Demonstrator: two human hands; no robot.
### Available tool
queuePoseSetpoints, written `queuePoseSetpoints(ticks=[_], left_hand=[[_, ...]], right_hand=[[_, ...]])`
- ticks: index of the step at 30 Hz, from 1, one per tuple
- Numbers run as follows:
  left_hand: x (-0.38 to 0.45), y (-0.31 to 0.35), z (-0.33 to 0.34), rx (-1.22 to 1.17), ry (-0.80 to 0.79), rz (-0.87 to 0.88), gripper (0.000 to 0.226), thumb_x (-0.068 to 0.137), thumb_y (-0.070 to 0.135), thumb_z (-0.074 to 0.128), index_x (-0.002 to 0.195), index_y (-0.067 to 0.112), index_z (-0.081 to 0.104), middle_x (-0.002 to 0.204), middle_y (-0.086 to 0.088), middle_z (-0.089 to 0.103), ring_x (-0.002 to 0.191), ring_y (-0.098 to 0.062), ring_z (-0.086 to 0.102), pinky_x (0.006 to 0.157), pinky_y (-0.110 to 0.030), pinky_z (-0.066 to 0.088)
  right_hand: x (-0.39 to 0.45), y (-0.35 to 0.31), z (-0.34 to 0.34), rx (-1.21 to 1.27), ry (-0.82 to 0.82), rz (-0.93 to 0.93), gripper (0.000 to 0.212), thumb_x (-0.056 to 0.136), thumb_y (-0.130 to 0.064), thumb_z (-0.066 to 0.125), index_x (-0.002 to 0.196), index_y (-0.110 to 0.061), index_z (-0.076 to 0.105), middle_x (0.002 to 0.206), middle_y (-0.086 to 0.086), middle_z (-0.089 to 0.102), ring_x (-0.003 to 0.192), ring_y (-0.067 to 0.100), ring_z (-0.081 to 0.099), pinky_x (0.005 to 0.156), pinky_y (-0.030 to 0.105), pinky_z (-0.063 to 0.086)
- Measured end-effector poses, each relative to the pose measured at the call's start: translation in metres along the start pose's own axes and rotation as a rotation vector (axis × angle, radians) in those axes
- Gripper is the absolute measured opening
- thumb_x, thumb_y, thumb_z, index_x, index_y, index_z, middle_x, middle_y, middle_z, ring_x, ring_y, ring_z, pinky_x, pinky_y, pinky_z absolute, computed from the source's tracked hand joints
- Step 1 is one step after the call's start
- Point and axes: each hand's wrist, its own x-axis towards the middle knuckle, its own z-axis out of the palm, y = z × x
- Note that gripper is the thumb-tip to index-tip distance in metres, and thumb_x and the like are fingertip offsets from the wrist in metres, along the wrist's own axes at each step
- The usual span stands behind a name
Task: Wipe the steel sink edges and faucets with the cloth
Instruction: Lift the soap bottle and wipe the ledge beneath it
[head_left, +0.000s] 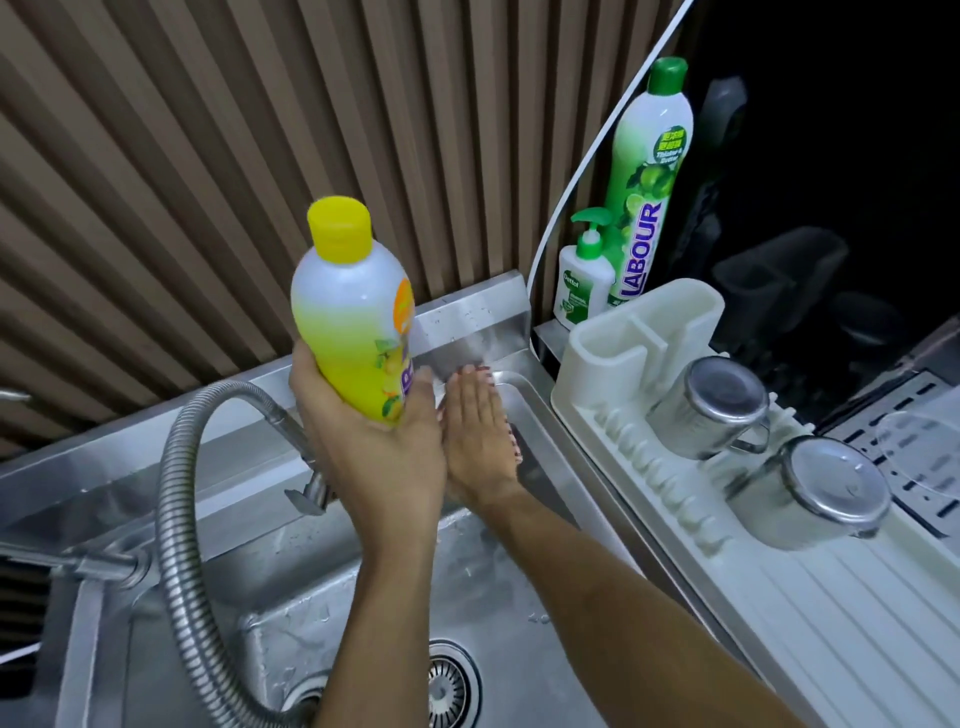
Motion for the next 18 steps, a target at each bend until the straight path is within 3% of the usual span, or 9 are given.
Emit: queuePoseSetpoints(ticks=[2,3,5,7,12,16,18], left_hand=[[0.006,0.005,0.001,-0.009,0.005,0.010,0.084,0.076,0.027,0.086,0.146,0.021,0.040,0.135,-0.001,0.062,0.120,-0.021,0.063,0.102,-0.045,0.051],[0.007,0.010,0.001,-0.020,0.002,0.014,0.084,0.076,0.025,0.086,0.146,0.020,0.040,0.135,-0.001,0.062,0.120,-0.020,0.063,0.102,-0.044,0.051],[0.009,0.016,-0.002,-0.028,-0.003,0.030,0.084,0.077,0.022,0.086,0.146,0.020,0.040,0.133,0.001,0.062,0.118,-0.016,0.063,0.102,-0.040,0.051],[0.009,0.022,-0.006,-0.035,0.013,0.035,0.083,0.077,0.020,0.086,0.146,0.020,0.040,0.132,0.004,0.063,0.114,-0.012,0.064,0.101,-0.034,0.052],[0.005,0.029,-0.015,-0.068,0.009,0.032,0.084,0.077,0.019,0.088,0.146,0.021,0.040,0.129,0.007,0.064,0.111,-0.008,0.066,0.098,-0.031,0.053],[0.001,0.030,-0.015,-0.060,-0.004,0.034,0.082,0.077,0.018,0.088,0.144,0.021,0.041,0.128,0.007,0.065,0.111,-0.008,0.065,0.097,-0.028,0.053],[-0.001,0.033,-0.013,-0.072,-0.012,0.038,0.081,0.077,0.018,0.088,0.143,0.023,0.041,0.128,0.008,0.065,0.112,-0.009,0.065,0.097,-0.028,0.053]], right_hand=[[-0.003,0.019,0.006,0.062,0.066,-0.135,0.080,0.095,-0.042,0.001,0.160,-0.001,0.024,0.168,0.018,0.019,0.157,0.035,0.015,0.127,0.050,0.016],[-0.002,0.035,0.004,0.050,0.048,-0.141,0.080,0.096,-0.047,0.004,0.161,-0.004,0.023,0.169,0.014,0.019,0.157,0.031,0.015,0.127,0.049,0.017],[0.003,0.057,-0.008,-0.088,-0.078,-0.052,0.082,0.096,-0.052,-0.005,0.163,-0.006,0.004,0.171,0.012,0.000,0.159,0.029,0.000,0.129,0.045,0.006],[0.007,0.056,-0.014,-0.206,-0.119,0.050,0.073,0.103,-0.047,-0.001,0.159,-0.002,-0.010,0.170,0.015,-0.011,0.158,0.032,-0.010,0.129,0.045,0.000],[0.014,0.015,-0.002,-0.116,-0.001,0.271,0.068,0.105,-0.034,0.011,0.159,0.005,-0.006,0.168,0.026,-0.008,0.157,0.041,-0.007,0.128,0.050,-0.002],[0.009,0.011,0.007,-0.110,-0.022,0.037,0.080,0.091,-0.035,-0.011,0.158,0.006,0.000,0.167,0.029,-0.002,0.156,0.044,-0.003,0.126,0.048,-0.007],[0.010,0.031,0.002,-0.162,-0.034,-0.026,0.080,0.090,-0.031,-0.013,0.159,0.005,0.005,0.167,0.027,0.004,0.156,0.043,0.003,0.125,0.046,-0.005]])
